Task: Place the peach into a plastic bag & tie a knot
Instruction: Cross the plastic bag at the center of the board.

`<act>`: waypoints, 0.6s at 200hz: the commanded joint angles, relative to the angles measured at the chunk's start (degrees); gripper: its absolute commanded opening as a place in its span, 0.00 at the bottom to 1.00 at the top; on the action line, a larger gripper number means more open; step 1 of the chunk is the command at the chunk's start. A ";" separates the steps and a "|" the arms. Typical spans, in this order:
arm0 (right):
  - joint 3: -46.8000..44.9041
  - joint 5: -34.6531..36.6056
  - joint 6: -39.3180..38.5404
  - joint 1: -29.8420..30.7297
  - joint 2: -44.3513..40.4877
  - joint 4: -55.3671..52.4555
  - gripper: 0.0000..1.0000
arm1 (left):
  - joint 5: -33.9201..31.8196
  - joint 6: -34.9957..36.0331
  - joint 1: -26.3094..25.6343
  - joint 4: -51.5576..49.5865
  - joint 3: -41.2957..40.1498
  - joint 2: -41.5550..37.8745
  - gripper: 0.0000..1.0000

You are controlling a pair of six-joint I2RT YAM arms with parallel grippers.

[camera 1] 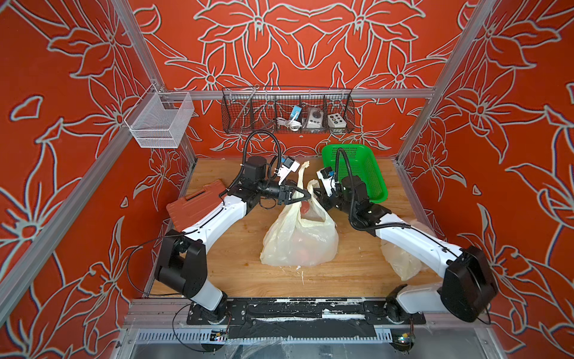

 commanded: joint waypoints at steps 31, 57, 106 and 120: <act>2.23 4.33 -1.59 1.94 1.67 -1.53 0.00 | -1.60 -1.79 -0.80 2.12 1.94 0.08 0.42; 1.93 4.42 -1.77 2.77 0.95 -1.62 0.00 | -5.84 0.93 -0.78 -5.65 5.70 2.69 0.34; -1.45 6.50 -2.42 2.71 -3.45 -3.14 0.00 | -11.27 -0.31 0.77 -10.91 9.75 4.54 0.00; -2.30 6.66 -3.02 1.73 -5.24 -4.42 0.00 | -11.29 -0.63 1.32 -9.58 8.72 3.35 0.00</act>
